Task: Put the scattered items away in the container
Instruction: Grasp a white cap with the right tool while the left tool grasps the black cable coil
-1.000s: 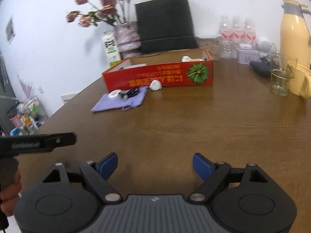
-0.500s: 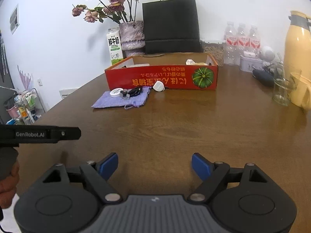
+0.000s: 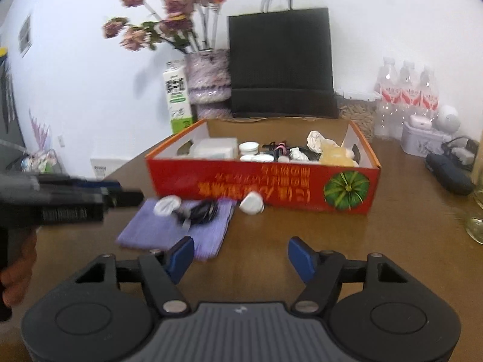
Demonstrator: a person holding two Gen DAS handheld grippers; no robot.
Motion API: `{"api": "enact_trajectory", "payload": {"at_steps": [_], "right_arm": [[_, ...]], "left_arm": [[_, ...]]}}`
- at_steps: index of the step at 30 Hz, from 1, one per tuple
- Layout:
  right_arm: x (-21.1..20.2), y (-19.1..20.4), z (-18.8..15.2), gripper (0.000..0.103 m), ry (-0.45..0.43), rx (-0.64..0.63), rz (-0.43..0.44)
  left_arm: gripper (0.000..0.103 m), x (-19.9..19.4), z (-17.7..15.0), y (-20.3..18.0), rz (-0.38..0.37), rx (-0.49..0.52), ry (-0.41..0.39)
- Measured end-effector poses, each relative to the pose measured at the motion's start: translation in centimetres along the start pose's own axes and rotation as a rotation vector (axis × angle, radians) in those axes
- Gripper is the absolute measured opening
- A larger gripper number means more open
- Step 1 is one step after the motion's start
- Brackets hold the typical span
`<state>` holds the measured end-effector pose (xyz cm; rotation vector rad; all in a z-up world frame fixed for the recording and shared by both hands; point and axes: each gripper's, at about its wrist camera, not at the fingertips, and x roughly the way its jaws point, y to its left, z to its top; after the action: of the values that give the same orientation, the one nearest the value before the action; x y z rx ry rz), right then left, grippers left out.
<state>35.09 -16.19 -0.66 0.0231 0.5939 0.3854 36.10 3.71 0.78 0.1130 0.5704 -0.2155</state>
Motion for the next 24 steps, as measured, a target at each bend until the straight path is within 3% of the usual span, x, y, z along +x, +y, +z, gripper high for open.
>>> {"api": "enact_trajectory", "payload": {"at_steps": [4, 9, 11, 13, 16, 20, 22, 23, 24], "right_arm": [[4.8, -1.6, 2.2, 0.062, 0.037, 0.107, -0.009], [10.0, -2.5, 3.2, 0.053, 0.073, 0.204, 0.010], [11.6, -2.7, 3.1, 0.043, 0.102, 0.239, 0.025], [12.4, -2.8, 3.1, 0.026, 0.099, 0.260, 0.026], [12.5, -3.2, 3.2, 0.025, 0.099, 0.275, 0.038], [11.7, -3.3, 2.9, 0.025, 0.091, 0.247, 0.023], [11.0, -3.3, 2.7, 0.025, 0.077, 0.241, 0.023], [10.6, -3.3, 2.6, 0.025, 0.068, 0.234, 0.021], [10.1, -3.2, 2.5, 0.025, 0.059, 0.223, 0.018]], "left_arm": [[0.037, 3.3, 0.5, -0.6, -0.022, 0.071, 0.045], [0.040, 5.2, 0.6, -1.0, -0.088, 0.109, 0.044], [0.045, 5.8, 0.5, -1.3, -0.115, 0.134, 0.053], [0.046, 6.2, 0.3, -1.5, -0.125, 0.163, 0.054], [0.054, 7.0, 0.4, -0.8, -0.128, 0.118, 0.061], [0.056, 8.3, 0.9, -0.3, -0.164, 0.085, 0.098], [0.050, 8.7, 0.9, -0.5, -0.173, 0.097, 0.119], [0.038, 8.8, 0.9, -0.5, -0.180, 0.092, 0.127], [0.034, 8.7, 0.8, -0.5, -0.186, 0.087, 0.118]]}}
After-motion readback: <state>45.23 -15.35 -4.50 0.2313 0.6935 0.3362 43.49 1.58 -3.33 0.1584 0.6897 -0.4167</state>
